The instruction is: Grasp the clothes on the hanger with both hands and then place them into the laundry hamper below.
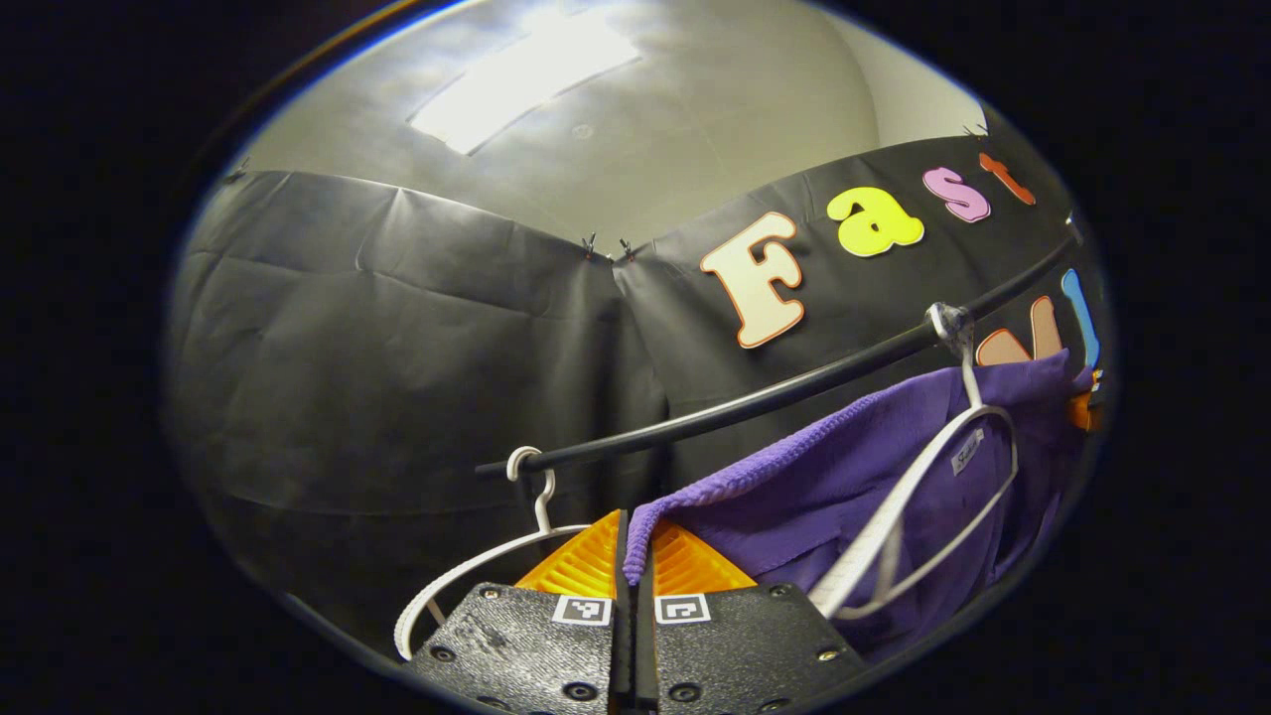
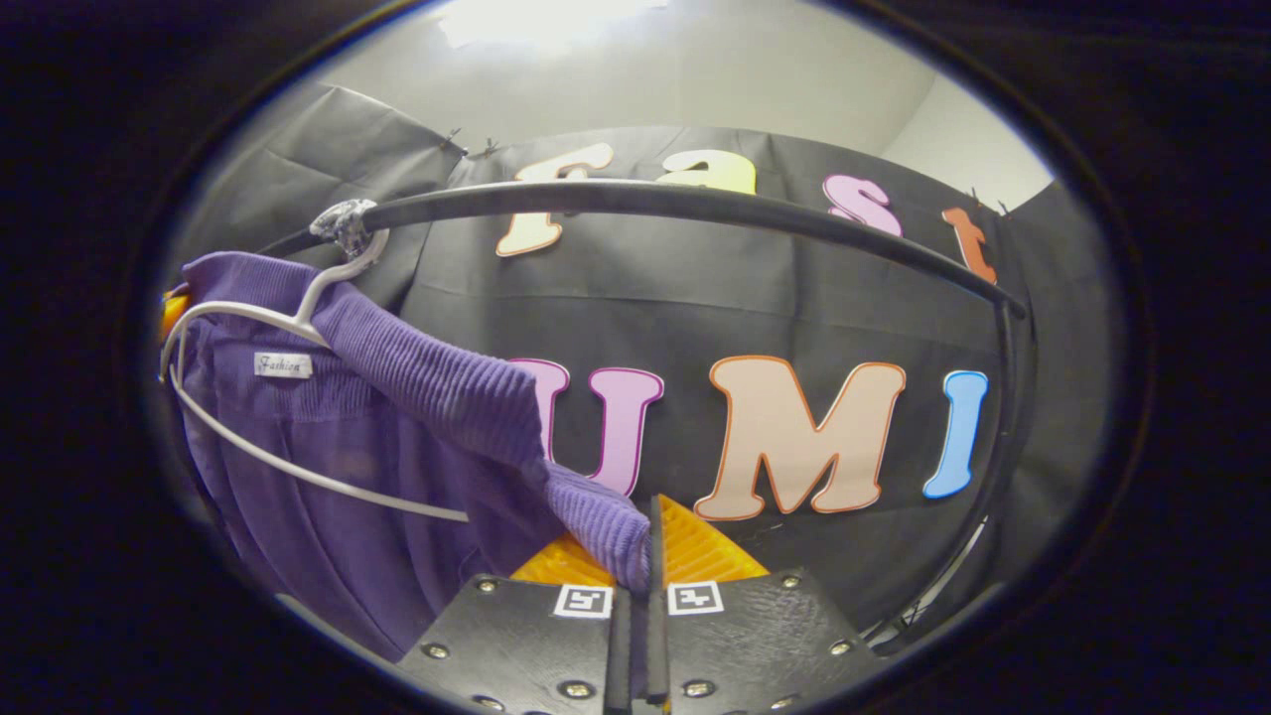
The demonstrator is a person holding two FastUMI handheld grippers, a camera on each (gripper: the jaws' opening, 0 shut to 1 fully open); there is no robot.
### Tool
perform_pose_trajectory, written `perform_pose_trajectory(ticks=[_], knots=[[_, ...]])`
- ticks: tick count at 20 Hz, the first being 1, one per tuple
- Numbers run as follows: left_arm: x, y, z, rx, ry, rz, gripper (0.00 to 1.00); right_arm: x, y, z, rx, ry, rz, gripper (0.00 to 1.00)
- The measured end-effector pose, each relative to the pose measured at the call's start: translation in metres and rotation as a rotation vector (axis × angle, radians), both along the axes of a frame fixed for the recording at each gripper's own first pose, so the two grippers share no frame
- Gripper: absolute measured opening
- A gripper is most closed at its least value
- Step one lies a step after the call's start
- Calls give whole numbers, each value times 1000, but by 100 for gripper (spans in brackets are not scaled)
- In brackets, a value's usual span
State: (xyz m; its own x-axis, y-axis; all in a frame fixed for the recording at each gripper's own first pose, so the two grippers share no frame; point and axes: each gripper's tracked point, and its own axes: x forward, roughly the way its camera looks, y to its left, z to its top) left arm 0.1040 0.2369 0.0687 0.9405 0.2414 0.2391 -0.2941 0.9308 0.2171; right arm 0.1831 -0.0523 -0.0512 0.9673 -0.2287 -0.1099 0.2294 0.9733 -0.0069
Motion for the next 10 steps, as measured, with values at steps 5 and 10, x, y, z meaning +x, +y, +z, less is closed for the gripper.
perform_pose_trajectory(ticks=[5,10], knots=[[8,9,-37,-52,48,-8,1,4,1,-2,-9,-2,4,6],[8,-2,-58,-90,66,-46,1,20,-13,0,-10,-27,-31,6]])
